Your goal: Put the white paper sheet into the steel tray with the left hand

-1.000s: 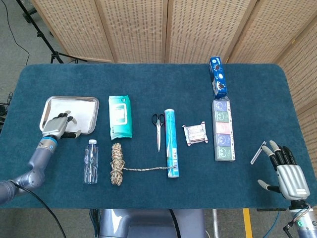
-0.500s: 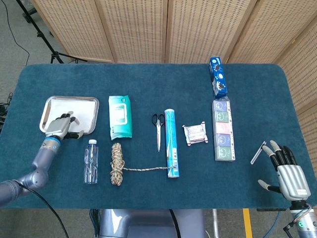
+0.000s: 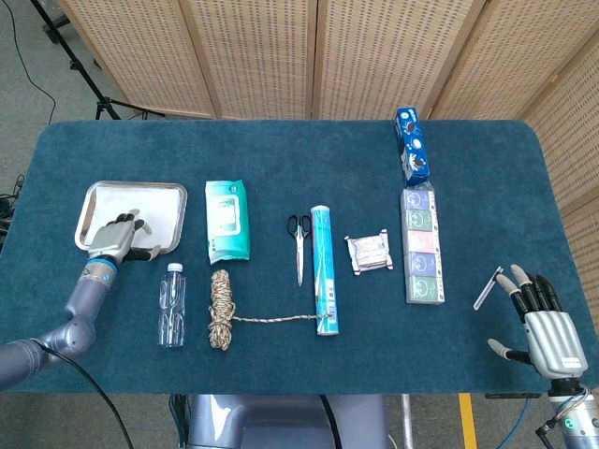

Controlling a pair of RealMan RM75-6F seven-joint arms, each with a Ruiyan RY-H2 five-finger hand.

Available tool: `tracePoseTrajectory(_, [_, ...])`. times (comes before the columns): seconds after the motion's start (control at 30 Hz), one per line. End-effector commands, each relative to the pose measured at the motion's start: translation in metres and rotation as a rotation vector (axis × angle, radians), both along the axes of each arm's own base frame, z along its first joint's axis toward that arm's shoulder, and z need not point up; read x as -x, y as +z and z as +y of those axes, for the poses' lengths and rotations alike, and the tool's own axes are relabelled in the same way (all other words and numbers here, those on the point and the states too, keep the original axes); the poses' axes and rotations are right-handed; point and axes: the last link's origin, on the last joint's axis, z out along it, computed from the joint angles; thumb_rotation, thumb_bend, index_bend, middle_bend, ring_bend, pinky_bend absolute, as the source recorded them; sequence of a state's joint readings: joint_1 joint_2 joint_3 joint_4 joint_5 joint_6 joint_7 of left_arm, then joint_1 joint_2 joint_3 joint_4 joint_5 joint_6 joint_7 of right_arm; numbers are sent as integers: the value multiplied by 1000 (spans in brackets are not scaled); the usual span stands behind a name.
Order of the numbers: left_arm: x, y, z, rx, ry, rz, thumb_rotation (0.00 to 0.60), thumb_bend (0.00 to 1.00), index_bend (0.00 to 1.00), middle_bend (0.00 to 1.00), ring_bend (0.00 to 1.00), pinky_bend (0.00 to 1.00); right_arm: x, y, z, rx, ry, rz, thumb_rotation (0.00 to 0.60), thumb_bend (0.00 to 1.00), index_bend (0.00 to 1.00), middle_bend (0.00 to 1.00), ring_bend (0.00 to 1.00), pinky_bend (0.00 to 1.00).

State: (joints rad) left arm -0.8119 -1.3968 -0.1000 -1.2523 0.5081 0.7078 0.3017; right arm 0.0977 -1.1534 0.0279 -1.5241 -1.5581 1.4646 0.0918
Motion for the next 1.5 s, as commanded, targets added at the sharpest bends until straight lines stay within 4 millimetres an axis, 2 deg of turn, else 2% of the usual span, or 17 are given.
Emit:
tracePoseTrajectory(0.03, [-1, -1, 1, -3, 0, -4, 325, 321, 316, 60, 0, 138, 0, 0, 0, 0, 1, 0, 600, 0, 112, 0, 0, 0])
tracePoseTrajectory(0.37, [-3, 0, 1, -11, -14, -8, 325, 321, 315, 60, 0, 138, 0, 1, 0, 2, 1, -1, 600, 0, 113, 0, 0, 0])
tracePoseTrajectory(0.57, [-23, 20, -2, -39, -92, -21, 318, 322, 312, 60, 0, 138, 0, 0, 0, 3, 2, -1, 600, 0, 112, 0, 0, 0])
tracePoseTrajectory(0.73, [-39, 45, -5, -71, -101, -69, 315, 314, 288, 60, 0, 138, 0, -1, 0, 0, 2, 0, 600, 0, 112, 0, 0, 0])
tracePoseTrajectory(0.87, [-42, 58, -12, -92, -103, -95, 315, 279, 254, 40, 0, 138, 1, 0, 0, 1, -1, -3, 600, 0, 112, 0, 0, 0])
tracePoseTrajectory(1.13, [-21, 66, -48, -130, -90, -136, 313, 233, 223, 0, 0, 134, 2, 0, -2, -1, -5, -9, 600, 0, 113, 0, 0, 0])
tracePoseTrajectory(1.2, [-11, 66, -74, -159, -95, -175, 309, 222, 218, 0, 0, 128, 2, -2, -4, -7, -6, -11, 600, 0, 113, 0, 0, 0])
tracePoseTrajectory(1.5, [8, 64, -141, -299, -238, -241, 309, 197, 217, 0, 0, 107, 1, -8, -5, -24, 0, -9, 600, 0, 112, 0, 0, 0])
